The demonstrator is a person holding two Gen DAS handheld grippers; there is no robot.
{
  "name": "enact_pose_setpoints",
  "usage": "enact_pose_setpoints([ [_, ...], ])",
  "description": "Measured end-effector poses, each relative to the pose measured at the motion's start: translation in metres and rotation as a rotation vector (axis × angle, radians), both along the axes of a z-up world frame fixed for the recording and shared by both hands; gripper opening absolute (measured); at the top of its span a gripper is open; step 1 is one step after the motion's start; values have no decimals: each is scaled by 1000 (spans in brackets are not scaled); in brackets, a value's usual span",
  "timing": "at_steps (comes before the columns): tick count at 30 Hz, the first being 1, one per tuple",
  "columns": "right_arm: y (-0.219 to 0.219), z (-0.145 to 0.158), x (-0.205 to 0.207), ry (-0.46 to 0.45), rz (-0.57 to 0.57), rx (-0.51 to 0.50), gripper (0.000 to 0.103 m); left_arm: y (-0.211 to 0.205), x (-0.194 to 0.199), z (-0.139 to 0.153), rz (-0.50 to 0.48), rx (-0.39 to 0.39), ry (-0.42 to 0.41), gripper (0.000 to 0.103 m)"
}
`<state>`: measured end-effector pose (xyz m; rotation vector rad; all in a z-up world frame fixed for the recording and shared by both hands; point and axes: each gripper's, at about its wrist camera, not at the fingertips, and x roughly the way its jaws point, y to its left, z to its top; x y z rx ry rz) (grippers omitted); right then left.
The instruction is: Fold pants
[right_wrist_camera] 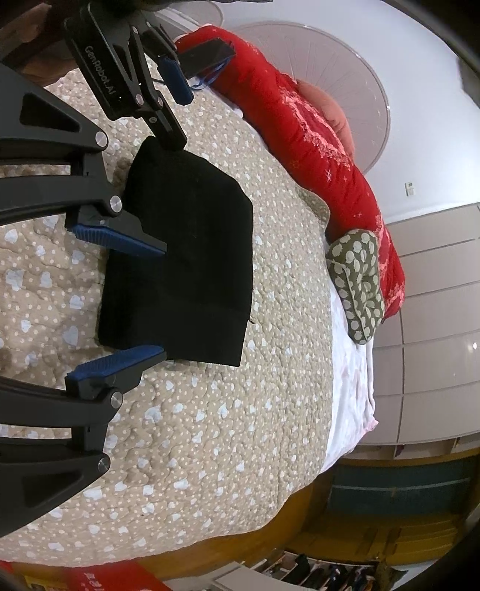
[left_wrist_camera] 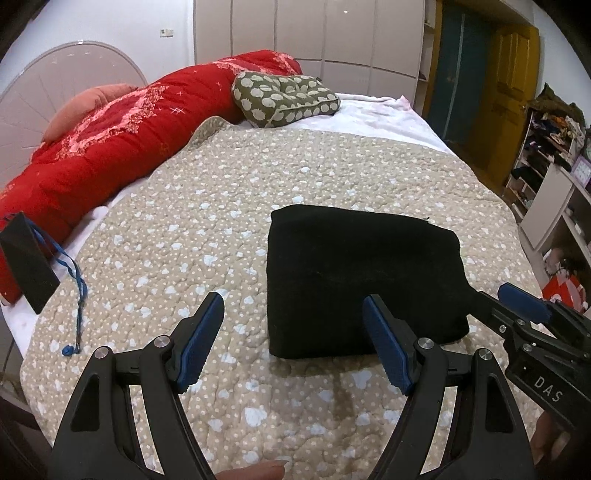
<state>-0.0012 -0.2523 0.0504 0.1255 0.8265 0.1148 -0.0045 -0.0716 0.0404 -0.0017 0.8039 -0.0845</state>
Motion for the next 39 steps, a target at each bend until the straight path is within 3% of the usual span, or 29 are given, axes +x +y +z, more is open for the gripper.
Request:
enact_pose_setpoints([
  [39, 7, -5, 0, 19, 26, 9, 49, -3, -4, -7, -12, 5, 25, 78],
])
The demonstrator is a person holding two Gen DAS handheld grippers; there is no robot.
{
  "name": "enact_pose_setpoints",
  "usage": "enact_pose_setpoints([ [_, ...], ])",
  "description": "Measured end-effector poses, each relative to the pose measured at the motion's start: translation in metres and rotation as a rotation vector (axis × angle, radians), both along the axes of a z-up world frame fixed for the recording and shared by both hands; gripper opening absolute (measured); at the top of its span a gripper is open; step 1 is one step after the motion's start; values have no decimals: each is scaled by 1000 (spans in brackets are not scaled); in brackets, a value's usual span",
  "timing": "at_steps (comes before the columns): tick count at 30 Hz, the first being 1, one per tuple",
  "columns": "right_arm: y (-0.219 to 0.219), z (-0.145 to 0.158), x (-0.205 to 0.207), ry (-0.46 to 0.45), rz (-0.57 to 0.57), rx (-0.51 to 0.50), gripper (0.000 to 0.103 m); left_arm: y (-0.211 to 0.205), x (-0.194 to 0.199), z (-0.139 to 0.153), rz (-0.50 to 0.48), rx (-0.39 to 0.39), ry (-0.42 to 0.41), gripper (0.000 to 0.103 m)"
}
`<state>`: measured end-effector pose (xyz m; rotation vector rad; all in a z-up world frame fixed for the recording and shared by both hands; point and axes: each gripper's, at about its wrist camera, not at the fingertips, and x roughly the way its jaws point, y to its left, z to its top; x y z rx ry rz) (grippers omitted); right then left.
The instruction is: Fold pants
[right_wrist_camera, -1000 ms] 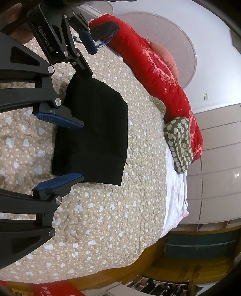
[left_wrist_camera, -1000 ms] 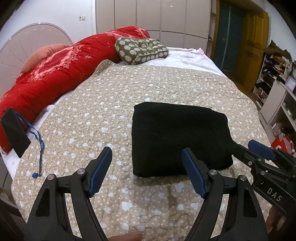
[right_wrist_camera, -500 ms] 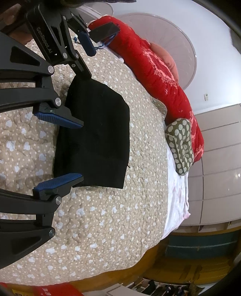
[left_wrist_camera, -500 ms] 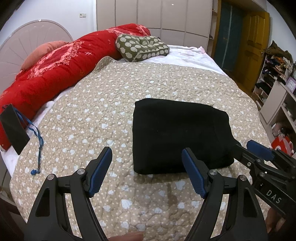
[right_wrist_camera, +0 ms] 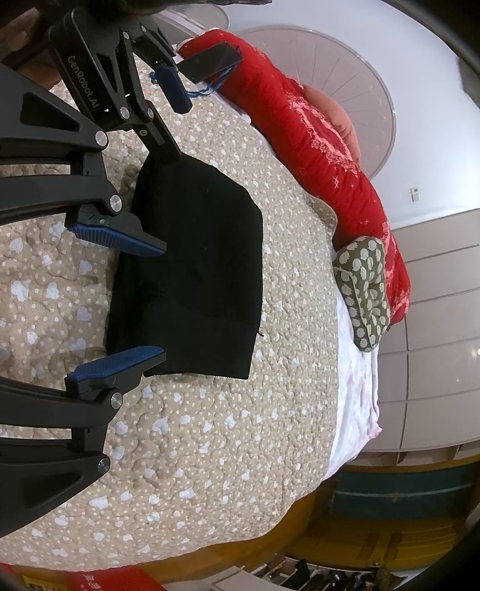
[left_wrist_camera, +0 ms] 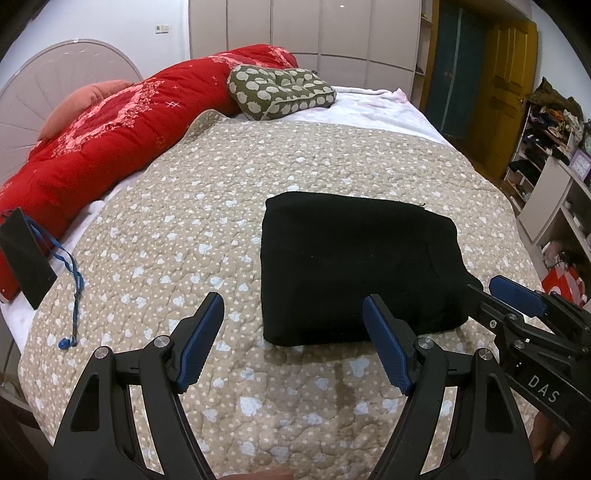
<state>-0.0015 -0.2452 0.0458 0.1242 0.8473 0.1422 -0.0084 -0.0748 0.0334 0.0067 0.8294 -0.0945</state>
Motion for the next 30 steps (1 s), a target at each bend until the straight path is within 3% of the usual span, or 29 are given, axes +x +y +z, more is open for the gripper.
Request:
enact_pose_setpoints([
  [30, 1, -1, 0, 3, 2, 3, 50, -5, -1, -2, -15, 5, 11, 78],
])
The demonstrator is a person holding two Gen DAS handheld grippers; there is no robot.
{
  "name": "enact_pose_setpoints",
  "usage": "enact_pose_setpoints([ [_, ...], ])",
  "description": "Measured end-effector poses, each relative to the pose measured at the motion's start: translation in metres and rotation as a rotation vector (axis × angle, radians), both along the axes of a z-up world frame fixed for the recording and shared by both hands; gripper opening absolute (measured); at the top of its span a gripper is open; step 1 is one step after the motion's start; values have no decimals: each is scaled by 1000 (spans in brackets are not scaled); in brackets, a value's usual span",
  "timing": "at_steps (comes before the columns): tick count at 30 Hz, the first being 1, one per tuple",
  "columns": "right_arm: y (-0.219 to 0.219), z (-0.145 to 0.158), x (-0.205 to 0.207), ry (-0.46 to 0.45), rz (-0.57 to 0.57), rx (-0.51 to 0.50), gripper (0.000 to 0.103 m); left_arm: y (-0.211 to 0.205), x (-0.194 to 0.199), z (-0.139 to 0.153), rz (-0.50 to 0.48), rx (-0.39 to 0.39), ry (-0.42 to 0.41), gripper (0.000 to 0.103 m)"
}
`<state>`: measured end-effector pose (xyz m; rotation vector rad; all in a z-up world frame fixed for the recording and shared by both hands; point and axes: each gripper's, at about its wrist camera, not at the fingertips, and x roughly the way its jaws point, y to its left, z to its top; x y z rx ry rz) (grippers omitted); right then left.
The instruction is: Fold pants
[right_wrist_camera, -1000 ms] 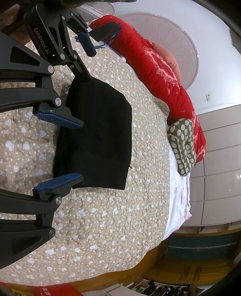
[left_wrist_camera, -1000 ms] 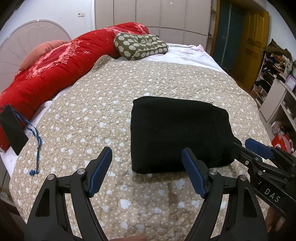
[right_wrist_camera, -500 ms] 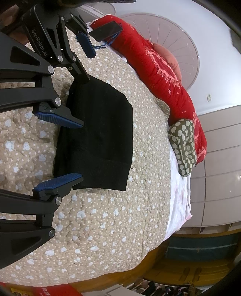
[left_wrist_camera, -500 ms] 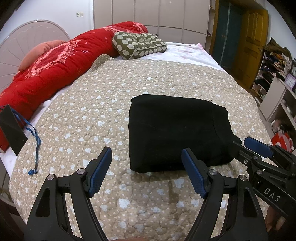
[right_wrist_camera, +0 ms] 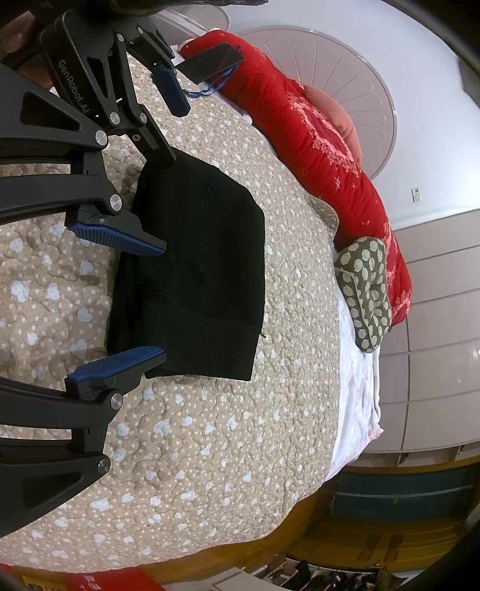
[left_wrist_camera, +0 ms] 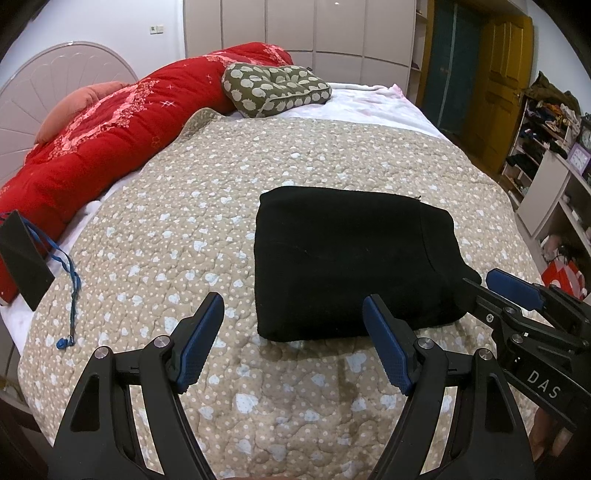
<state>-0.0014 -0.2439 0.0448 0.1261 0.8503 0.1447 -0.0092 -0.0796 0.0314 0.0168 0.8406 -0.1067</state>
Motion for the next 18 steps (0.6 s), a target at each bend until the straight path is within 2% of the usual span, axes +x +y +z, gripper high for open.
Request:
enact_pose_setpoints([
  [18, 3, -1, 1, 5, 6, -3, 50, 1, 0, -3, -1, -2, 8, 78],
])
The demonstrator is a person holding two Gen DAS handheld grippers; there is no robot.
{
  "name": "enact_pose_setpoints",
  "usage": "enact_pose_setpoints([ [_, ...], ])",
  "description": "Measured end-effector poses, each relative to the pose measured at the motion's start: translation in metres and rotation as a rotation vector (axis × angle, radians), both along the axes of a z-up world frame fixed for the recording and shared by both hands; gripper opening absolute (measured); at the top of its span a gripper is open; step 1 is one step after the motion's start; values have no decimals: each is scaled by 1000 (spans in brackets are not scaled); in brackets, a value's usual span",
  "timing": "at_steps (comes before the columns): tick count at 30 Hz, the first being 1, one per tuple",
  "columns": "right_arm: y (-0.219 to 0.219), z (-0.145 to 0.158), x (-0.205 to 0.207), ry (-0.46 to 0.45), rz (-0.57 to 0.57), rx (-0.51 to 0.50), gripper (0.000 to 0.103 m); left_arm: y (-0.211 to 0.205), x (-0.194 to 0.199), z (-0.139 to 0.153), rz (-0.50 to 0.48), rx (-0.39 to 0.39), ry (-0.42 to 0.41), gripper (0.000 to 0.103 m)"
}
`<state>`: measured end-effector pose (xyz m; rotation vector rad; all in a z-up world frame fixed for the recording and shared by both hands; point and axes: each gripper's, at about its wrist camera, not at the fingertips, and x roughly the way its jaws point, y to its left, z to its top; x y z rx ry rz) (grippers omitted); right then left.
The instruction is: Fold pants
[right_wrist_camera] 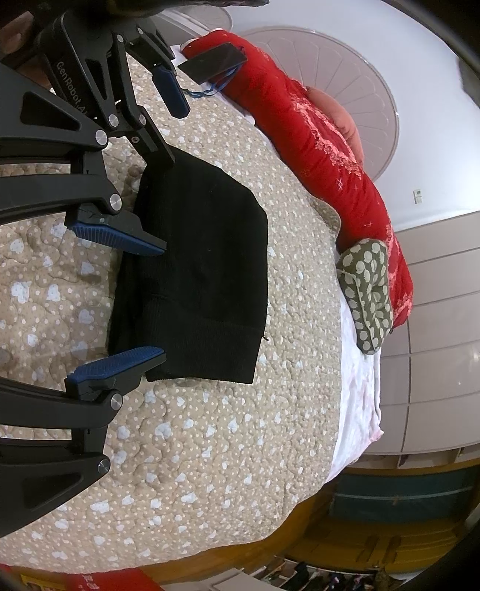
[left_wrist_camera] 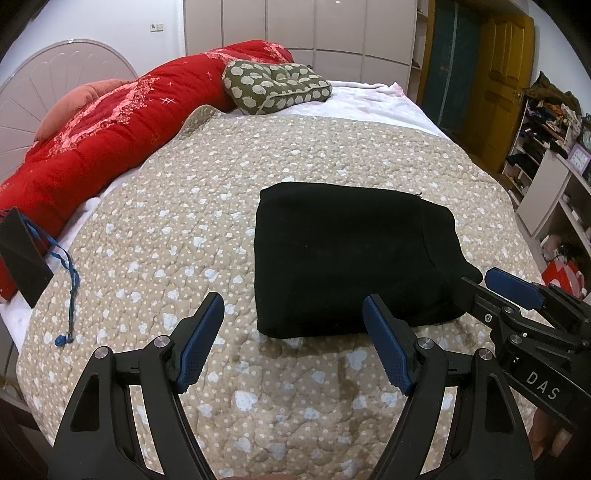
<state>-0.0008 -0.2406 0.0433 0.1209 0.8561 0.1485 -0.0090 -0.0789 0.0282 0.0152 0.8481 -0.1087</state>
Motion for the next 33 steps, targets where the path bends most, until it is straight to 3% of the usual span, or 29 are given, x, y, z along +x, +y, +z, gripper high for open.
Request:
enact_pose_setpoints([
  [33, 4, -6, 0, 14, 12, -2, 51, 2, 0, -2, -7, 3, 2, 78],
])
